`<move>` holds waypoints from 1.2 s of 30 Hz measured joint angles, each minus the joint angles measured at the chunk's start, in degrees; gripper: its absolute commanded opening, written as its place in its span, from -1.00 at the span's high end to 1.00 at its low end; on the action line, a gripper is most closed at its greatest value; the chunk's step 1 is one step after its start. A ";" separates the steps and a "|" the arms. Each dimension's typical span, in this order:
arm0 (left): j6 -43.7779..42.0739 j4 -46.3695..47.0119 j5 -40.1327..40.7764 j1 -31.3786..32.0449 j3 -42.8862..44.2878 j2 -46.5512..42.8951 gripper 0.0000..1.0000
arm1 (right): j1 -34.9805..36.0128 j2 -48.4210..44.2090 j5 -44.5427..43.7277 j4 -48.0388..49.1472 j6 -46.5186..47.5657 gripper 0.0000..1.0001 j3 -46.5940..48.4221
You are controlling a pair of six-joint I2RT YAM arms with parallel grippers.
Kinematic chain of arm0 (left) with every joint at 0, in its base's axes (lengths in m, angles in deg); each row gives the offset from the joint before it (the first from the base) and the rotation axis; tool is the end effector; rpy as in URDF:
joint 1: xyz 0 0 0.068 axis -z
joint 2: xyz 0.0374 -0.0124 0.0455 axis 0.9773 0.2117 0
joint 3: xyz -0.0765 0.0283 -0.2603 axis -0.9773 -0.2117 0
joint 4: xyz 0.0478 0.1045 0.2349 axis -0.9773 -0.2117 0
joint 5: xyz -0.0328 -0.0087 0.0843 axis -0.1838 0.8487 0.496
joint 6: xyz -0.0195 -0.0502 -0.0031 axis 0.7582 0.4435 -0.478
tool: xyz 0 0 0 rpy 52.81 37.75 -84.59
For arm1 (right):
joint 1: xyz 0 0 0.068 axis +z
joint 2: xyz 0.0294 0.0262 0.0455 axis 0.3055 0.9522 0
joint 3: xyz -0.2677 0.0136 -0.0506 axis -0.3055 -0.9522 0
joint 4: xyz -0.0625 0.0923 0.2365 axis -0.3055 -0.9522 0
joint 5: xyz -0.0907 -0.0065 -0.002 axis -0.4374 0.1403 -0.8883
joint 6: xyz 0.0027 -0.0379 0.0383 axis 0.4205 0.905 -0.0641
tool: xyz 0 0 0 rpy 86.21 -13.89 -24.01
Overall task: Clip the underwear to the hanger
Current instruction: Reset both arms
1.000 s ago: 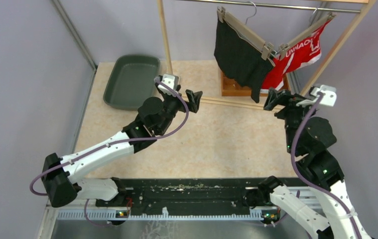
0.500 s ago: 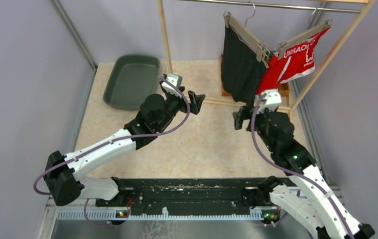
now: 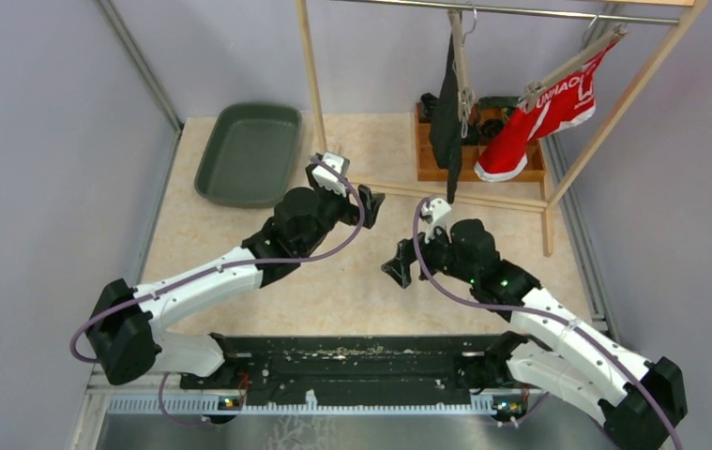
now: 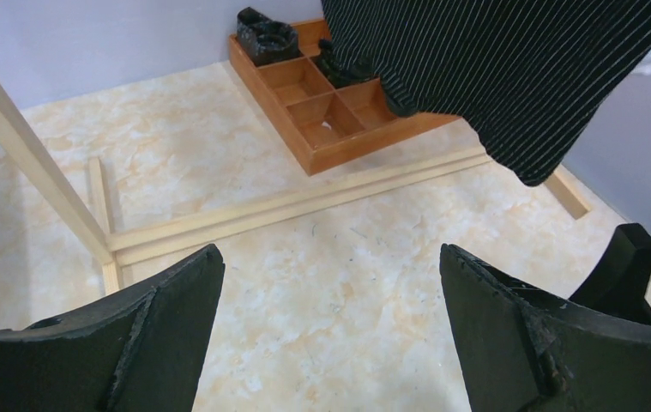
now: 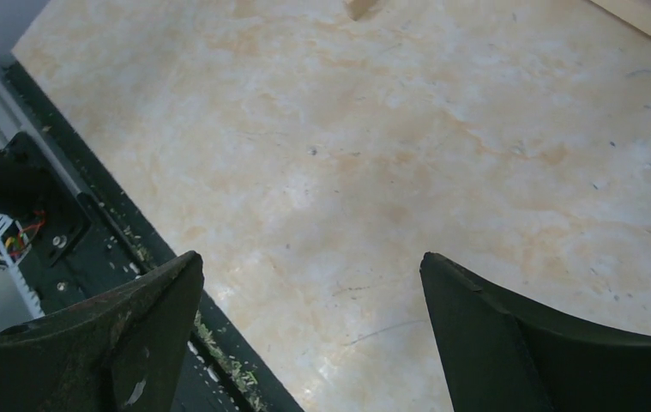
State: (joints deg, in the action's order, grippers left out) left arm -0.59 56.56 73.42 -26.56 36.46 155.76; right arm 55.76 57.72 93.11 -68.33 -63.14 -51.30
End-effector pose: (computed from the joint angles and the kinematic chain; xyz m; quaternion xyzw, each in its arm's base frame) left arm 0.2029 -0.2359 0.3294 0.1616 0.7032 -0.2531 0.6444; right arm 0.1456 0.1224 0.2658 -0.2240 0.8092 0.3094 0.4465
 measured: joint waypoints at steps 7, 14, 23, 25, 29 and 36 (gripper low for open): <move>-0.68 0.11 2.89 -0.13 -1.95 -1.92 -0.99 | 11.02 6.01 2.75 4.04 1.33 -0.94 -0.11; -2.03 0.44 5.90 -0.85 -3.04 -6.10 -0.99 | 22.36 16.81 3.26 5.33 5.29 -0.95 -0.09; -5.27 0.61 9.44 -0.87 -4.07 -10.25 -0.99 | 25.40 18.84 9.68 15.98 7.17 -0.97 -0.37; -5.90 0.98 10.40 -0.87 -5.42 -11.80 -0.99 | 25.49 18.14 10.56 18.16 7.19 -0.97 -1.55; -7.13 1.44 11.93 -1.11 -6.97 -13.44 -0.99 | 25.79 17.05 11.61 19.58 7.19 -0.98 -3.72; -8.09 1.42 13.60 -1.20 -6.97 -13.46 -0.99 | 26.03 16.26 12.09 21.35 7.08 -0.98 -5.01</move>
State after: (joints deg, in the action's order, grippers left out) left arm -8.68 57.98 87.02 -27.76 29.48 142.30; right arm 81.79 73.98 105.20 -46.97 -56.05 -56.30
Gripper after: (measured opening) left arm 0.994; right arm 0.987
